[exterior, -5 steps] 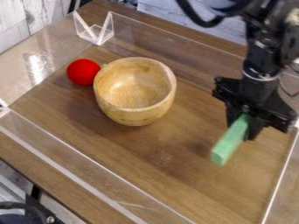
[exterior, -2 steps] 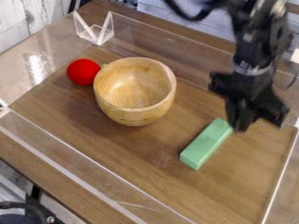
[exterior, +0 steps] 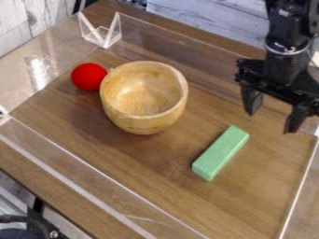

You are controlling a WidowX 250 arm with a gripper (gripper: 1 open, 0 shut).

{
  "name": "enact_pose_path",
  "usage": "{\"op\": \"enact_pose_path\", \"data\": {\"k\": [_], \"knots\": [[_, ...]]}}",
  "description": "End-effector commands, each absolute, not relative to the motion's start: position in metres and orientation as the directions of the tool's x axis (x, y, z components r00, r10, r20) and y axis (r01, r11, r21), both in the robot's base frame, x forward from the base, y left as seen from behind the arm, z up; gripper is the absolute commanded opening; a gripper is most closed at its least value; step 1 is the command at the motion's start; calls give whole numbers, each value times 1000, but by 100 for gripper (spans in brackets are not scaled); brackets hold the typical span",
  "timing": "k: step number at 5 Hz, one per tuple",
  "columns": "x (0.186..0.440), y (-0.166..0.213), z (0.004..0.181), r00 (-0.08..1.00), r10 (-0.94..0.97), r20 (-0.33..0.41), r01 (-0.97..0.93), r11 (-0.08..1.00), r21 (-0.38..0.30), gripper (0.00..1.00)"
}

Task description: Remove the green block from the brown bowl and put it on the table

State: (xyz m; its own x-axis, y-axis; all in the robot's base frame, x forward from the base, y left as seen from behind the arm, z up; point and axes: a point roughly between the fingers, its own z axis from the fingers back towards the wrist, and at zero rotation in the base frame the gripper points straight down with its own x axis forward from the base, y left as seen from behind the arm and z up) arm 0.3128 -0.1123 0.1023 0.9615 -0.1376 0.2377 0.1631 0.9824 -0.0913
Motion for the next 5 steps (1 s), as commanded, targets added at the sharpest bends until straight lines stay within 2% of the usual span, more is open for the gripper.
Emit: {"op": "enact_pose_path", "data": {"k": [1, 2, 3, 5], "knots": [[312, -109, 134, 941, -122, 317, 165, 980, -113, 100], [312, -98, 142, 937, -108, 331, 157, 980, -124, 0], [311, -85, 148, 933, -98, 345, 154, 978, -139, 100], [319, -89, 157, 932, -115, 344, 171, 976, -136, 100]]}}
